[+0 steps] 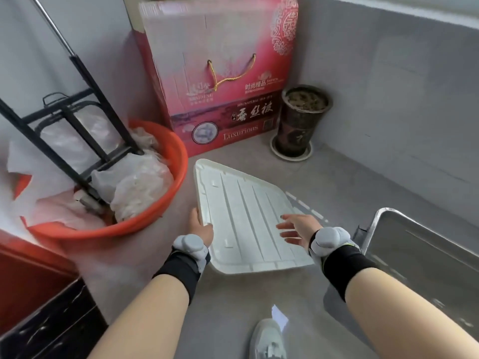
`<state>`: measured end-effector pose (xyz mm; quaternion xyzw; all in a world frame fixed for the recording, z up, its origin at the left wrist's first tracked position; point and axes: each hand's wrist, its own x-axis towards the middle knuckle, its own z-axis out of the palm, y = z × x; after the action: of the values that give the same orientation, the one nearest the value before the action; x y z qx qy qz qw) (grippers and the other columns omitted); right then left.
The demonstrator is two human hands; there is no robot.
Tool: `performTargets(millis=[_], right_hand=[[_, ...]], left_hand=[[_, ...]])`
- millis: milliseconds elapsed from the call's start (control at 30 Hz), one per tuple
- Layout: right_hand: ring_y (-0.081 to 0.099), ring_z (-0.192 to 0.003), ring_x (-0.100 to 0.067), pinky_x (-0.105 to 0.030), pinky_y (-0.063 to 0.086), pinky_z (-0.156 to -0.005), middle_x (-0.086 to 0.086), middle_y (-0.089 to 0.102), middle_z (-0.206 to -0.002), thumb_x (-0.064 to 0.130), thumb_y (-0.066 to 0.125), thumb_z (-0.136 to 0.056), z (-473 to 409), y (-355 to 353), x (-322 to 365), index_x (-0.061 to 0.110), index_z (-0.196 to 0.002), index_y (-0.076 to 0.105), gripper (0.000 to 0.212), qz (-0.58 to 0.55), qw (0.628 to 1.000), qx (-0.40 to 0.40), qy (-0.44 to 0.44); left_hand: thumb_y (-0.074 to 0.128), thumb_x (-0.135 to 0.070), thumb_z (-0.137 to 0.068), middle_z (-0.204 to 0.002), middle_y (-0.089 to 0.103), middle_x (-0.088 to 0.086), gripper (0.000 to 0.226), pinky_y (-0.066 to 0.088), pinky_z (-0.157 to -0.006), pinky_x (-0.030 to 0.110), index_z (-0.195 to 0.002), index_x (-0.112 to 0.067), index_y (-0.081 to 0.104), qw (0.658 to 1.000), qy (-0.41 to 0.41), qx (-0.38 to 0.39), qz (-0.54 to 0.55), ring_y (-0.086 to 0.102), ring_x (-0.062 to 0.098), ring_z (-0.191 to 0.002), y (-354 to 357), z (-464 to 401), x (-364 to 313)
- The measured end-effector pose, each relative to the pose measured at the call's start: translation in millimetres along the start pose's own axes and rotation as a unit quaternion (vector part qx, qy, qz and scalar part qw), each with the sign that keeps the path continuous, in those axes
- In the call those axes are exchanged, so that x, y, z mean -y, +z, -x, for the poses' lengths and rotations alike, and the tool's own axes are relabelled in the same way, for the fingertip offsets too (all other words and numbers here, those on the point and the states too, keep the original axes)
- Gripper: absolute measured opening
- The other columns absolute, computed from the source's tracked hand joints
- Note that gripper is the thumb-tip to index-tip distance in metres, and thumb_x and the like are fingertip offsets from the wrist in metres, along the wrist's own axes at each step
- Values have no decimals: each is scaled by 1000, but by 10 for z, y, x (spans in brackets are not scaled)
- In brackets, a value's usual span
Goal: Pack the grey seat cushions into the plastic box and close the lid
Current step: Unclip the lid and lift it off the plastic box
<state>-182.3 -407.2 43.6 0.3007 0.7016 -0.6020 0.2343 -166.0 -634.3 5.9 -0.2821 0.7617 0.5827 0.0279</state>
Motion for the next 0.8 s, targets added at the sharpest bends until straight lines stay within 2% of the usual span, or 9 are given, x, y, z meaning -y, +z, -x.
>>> performTargets(millis=[67, 200, 300, 367, 467, 600, 800], right_hand=[[59, -67, -21, -28, 49, -64, -7, 66, -81, 11, 47, -94, -159, 107, -152, 10, -99, 59, 13, 4, 1000, 1, 22], [58, -65, -21, -27, 48, -62, -9, 65, -79, 10, 48, -94, -443, 248, -379, 7, -103, 59, 14, 4, 999, -1, 53], [58, -64, -21, -27, 49, -63, -9, 65, -78, 9, 49, -94, -644, 311, -524, 6, -103, 59, 14, 7, 997, -4, 74], [57, -63, -20, -27, 48, -62, -9, 64, -77, 9, 48, -95, -739, 352, -593, 7, -103, 58, 14, 12, 996, -5, 90], [56, -61, -20, -26, 47, -60, -9, 63, -76, 7, 45, -95, -830, 403, -695, 6, -106, 59, 18, 14, 995, -8, 96], [56, -61, -20, -27, 47, -61, -9, 64, -77, 5, 43, -94, -968, 485, -776, 6, -109, 60, 22, 29, 994, -6, 103], [56, -60, -21, -28, 47, -60, -9, 64, -75, 8, 48, -94, -1080, 582, -899, 5, -107, 59, 18, 29, 993, 4, 116]], left_hand=[[44, 6, -86, -120, 62, 14, 49, 44, -87, 31, -132, -11, 43, 1000, -29, 2, 6, 59, 33, -109, 23, -100, 239], [48, 1, -88, -129, 58, 13, 59, 46, -96, 38, -143, -14, 33, 997, -72, 9, 0, 58, 33, -111, 38, -305, 613], [48, 4, -88, -112, 59, 7, 55, 43, -80, 31, -140, -10, 36, 997, -79, 14, 13, 56, 26, -91, 77, -430, 811], [47, 6, -88, -104, 57, 4, 52, 40, -77, 28, -137, -10, 40, 997, -77, 7, 19, 53, 24, -86, 111, -505, 887], [46, 8, -88, -111, 59, 6, 53, 42, -82, 29, -137, -10, 42, 997, -70, 0, 23, 55, 23, -94, 122, -555, 972], [48, 8, -87, -129, 58, 15, 53, 46, -97, 38, -137, -7, 42, 996, -82, -21, 25, 56, 33, -115, 142, -647, 1123], [52, 4, -89, -134, 53, 20, 52, 41, -87, 33, -138, 1, 36, 990, -143, -10, 20, 53, 38, -119, 118, -760, 1353]])
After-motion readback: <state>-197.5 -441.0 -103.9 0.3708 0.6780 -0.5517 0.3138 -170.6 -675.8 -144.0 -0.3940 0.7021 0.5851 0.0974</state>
